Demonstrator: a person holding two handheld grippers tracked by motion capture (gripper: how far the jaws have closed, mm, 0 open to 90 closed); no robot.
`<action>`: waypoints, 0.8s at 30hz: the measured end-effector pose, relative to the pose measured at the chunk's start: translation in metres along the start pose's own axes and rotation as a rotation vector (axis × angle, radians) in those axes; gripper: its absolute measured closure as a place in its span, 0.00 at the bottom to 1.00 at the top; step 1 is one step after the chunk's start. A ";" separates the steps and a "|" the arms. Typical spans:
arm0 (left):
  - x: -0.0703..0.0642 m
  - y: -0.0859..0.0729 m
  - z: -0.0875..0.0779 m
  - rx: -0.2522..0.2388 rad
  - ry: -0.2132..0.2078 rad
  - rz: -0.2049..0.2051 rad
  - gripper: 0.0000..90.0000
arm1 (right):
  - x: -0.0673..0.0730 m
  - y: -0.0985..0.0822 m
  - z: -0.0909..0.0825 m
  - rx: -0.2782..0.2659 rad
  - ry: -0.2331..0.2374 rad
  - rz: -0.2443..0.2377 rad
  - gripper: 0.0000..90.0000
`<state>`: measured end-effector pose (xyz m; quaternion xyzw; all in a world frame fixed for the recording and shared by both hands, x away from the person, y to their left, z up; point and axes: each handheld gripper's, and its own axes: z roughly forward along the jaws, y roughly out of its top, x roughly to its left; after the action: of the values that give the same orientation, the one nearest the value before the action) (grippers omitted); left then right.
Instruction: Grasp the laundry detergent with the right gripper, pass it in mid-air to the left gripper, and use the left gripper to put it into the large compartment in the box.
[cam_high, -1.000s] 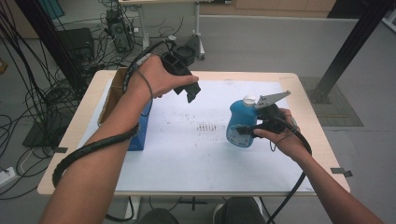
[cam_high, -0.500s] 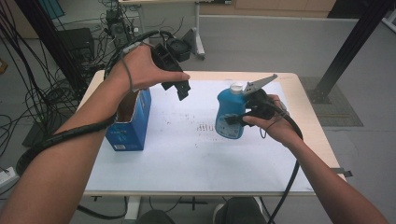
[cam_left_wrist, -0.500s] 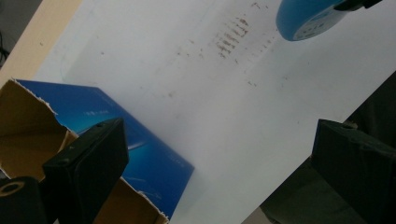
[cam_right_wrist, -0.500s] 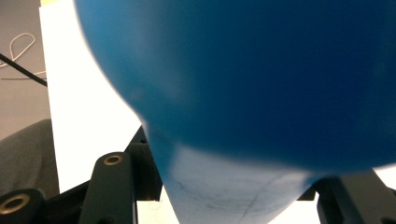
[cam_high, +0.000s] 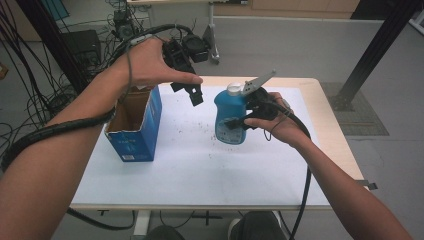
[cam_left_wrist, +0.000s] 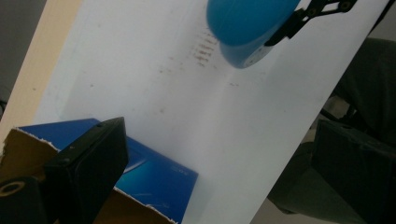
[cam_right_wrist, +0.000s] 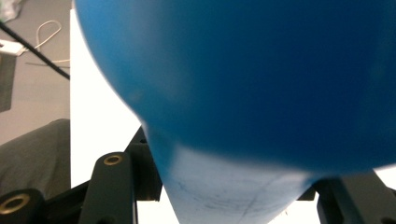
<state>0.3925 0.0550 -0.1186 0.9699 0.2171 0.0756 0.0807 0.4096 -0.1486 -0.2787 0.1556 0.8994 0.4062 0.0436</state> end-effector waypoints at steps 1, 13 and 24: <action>-0.001 0.000 -0.001 -0.001 -0.005 0.006 0.05 | 0.001 0.002 0.002 0.001 0.008 -0.007 0.48; -0.012 0.000 0.000 0.033 -0.038 0.086 0.05 | 0.012 0.025 0.028 -0.005 0.090 -0.080 0.48; -0.024 -0.001 0.006 0.055 -0.057 0.133 0.05 | 0.030 0.042 0.036 -0.015 0.141 -0.151 0.48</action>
<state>0.3721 0.0446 -0.1269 0.9857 0.1520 0.0472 0.0551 0.3988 -0.0875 -0.2700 0.0581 0.9063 0.4185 0.0118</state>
